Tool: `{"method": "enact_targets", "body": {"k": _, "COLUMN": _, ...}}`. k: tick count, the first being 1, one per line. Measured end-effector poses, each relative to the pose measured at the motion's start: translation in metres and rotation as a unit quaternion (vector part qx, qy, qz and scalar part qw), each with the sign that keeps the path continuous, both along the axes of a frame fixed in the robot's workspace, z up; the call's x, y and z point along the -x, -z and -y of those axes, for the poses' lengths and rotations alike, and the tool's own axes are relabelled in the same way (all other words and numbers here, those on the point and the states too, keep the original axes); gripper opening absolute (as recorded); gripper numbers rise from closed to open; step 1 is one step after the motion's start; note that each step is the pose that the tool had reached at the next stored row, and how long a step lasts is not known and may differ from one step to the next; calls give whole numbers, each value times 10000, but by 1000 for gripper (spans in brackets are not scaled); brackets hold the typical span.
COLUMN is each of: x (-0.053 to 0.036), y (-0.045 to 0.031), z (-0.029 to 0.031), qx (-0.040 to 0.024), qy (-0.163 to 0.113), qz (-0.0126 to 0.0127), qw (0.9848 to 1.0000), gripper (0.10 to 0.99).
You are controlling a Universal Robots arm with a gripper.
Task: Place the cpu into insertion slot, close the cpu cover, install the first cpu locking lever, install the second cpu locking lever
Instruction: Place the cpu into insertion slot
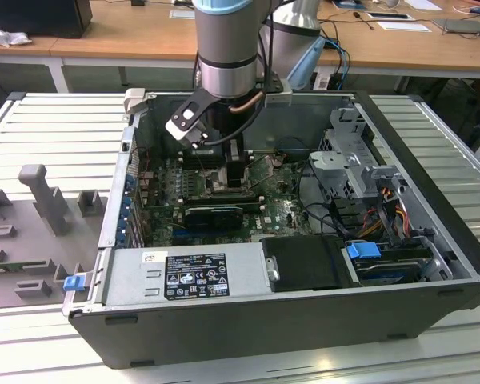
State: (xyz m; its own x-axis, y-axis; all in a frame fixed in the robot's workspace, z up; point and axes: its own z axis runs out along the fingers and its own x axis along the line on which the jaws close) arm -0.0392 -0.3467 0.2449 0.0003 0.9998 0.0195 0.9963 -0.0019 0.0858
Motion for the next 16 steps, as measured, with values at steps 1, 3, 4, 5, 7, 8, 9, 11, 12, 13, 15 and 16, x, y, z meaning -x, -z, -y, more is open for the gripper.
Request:
{"method": "enact_targets", "body": {"k": 1, "x": -5, "y": 2, "z": -27, "qx": 0, "qy": 0, "qz": 0, "qw": 10000, "gripper": 529}}
{"method": "enact_targets", "body": {"k": 3, "x": -7, "y": 8, "z": -78, "qx": 1, "qy": 0, "qz": 0, "qw": 10000, "gripper": 529}}
{"method": "enact_targets", "body": {"k": 4, "x": -7, "y": 14, "z": -91, "qx": 0, "qy": 0, "qz": 0, "qw": 10000, "gripper": 529}}
{"method": "enact_targets", "body": {"k": 5, "x": -7, "y": 41, "z": -118, "qx": -1, "qy": -1, "qz": 0, "qw": 10000, "gripper": 529}}
{"method": "enact_targets", "body": {"k": 7, "x": 0, "y": 101, "z": -126, "qx": -7, "qy": -1, "qz": 0, "qw": 10000, "gripper": 529}}
{"method": "enact_targets", "body": {"k": 8, "x": 18, "y": 127, "z": -129, "qx": -10, "qy": -2, "qz": 0, "qw": 10000, "gripper": 529}}
{"method": "enact_targets", "body": {"k": 9, "x": 24, "y": 135, "z": -129, "qx": -10, "qy": -2, "qz": 0, "qw": 10000, "gripper": 529}}
{"method": "enact_targets", "body": {"k": 11, "x": 51, "y": 147, "z": -130, "qx": -11, "qy": -2, "qz": 0, "qw": 10000, "gripper": 529}}
{"method": "enact_targets", "body": {"k": 12, "x": 64, "y": 153, "z": -134, "qx": -12, "qy": -2, "qz": 0, "qw": 10000, "gripper": 529}}
{"method": "enact_targets", "body": {"k": 13, "x": 73, "y": 159, "z": -139, "qx": -11, "qy": -3, "qz": 0, "qw": 10000, "gripper": 529}}
{"method": "enact_targets", "body": {"k": 15, "x": 79, "y": 182, "z": -154, "qx": -11, "qy": -9, "qz": 0, "qw": 10000, "gripper": 529}}
{"method": "enact_targets", "body": {"k": 16, "x": 79, "y": 200, "z": -163, "qx": -12, "qy": -13, "qz": 0, "qw": 10000, "gripper": 529}}
